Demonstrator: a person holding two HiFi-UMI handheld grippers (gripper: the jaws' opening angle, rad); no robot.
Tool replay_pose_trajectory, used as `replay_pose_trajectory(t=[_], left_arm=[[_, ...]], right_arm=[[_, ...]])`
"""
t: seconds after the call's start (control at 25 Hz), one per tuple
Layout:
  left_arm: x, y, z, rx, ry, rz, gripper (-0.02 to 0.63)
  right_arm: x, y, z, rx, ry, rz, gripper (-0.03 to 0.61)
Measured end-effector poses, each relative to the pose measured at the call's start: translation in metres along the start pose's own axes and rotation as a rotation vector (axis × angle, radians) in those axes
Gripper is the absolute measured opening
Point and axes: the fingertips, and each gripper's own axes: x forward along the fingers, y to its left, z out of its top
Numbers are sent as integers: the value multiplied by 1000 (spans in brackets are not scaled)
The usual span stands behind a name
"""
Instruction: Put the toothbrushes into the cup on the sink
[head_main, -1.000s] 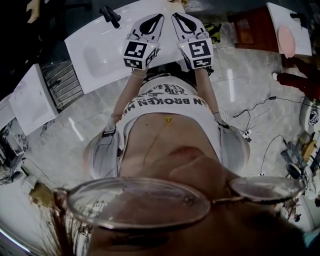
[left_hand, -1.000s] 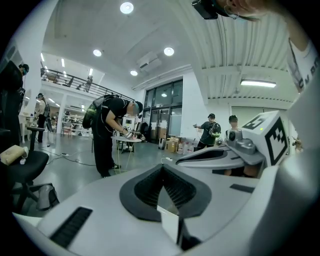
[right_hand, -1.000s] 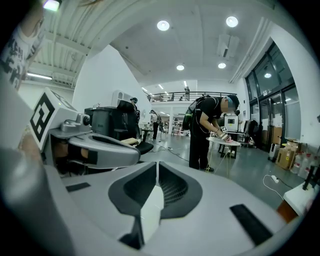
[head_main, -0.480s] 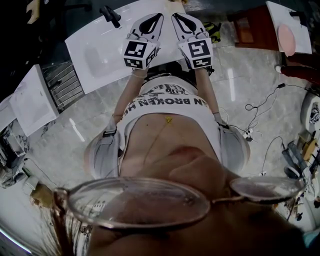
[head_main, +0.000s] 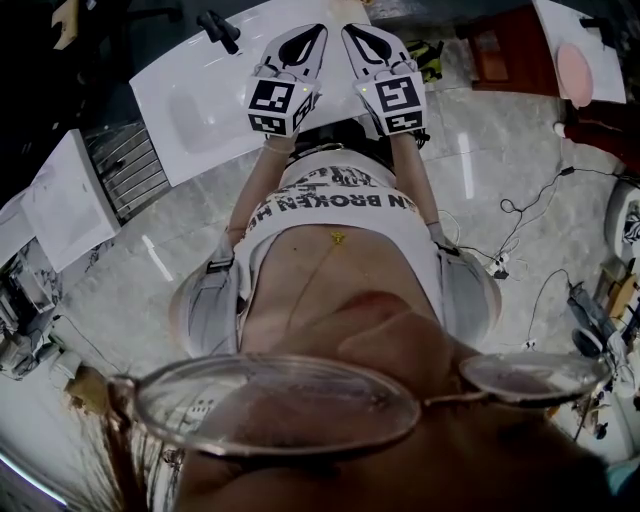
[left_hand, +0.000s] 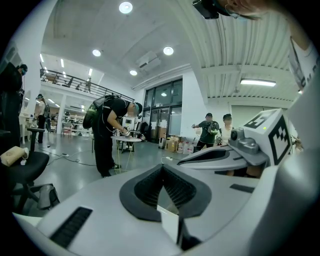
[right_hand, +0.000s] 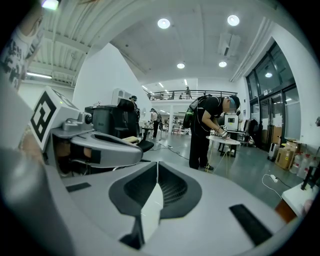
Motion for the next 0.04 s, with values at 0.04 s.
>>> replay_pose_trajectory(t=[0.04], left_arm=[[1, -2, 0, 1, -1, 0, 14]], right_arm=[[-1, -1, -1, 0, 0, 1, 31]])
